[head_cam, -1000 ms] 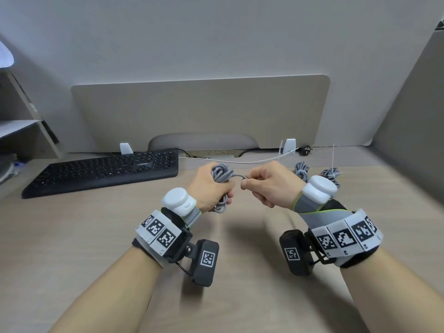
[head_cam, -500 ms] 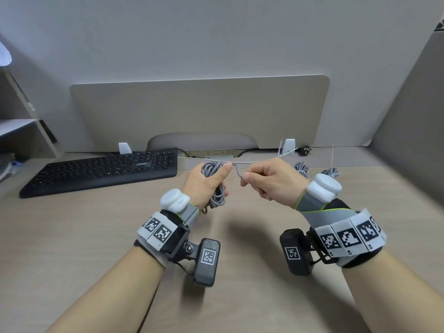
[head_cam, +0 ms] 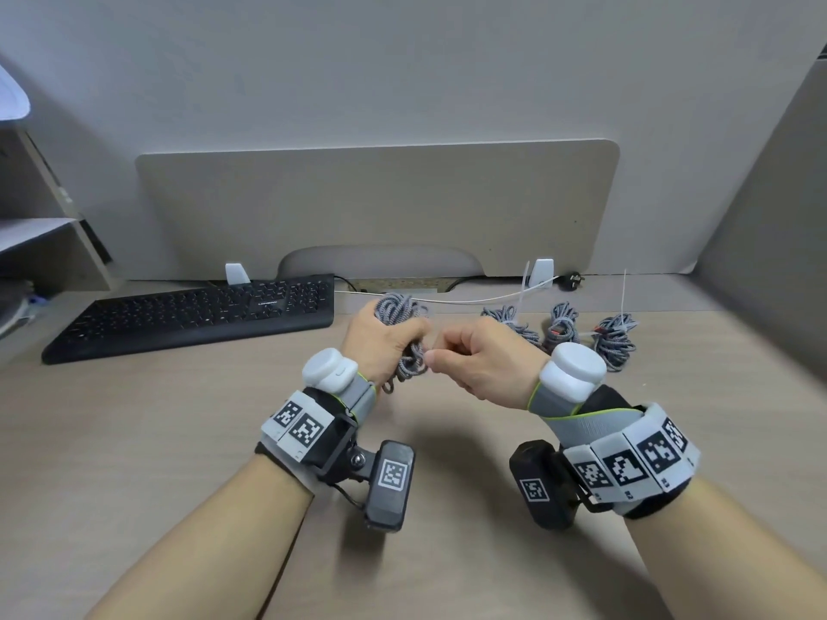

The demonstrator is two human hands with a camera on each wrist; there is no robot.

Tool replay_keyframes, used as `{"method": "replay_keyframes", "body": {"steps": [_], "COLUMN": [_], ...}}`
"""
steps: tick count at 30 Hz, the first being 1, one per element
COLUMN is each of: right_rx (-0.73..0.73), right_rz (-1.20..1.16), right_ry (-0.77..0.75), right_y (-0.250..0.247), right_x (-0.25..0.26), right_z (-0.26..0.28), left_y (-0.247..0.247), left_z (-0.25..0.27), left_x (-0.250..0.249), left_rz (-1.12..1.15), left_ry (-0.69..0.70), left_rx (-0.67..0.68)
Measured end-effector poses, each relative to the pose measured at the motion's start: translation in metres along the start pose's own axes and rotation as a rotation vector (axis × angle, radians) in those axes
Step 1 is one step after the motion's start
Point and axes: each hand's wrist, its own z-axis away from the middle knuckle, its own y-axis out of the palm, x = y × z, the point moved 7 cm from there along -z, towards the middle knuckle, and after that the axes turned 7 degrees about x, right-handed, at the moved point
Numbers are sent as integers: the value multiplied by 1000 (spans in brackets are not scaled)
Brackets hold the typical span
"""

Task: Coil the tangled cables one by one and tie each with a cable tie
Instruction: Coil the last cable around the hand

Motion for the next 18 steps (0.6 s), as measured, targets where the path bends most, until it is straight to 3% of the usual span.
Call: {"method": "replay_keyframes", "body": {"steps": [8,14,18], "right_rx": [108,56,126], "right_rz": [-136,-105,-161], "right_ry": [123,145,148], "right_y": [-5,-6,3], "right_x": [-18,-17,-14], "right_z": [3,2,4], "left_y": [-73,-54,-37], "left_z": [-16,-9,-3], "left_x": [-24,-38,-43], "left_rz": [161,0,-4], "left_ry": [110,173,215], "left_rx": [-291,-169,-126]}}
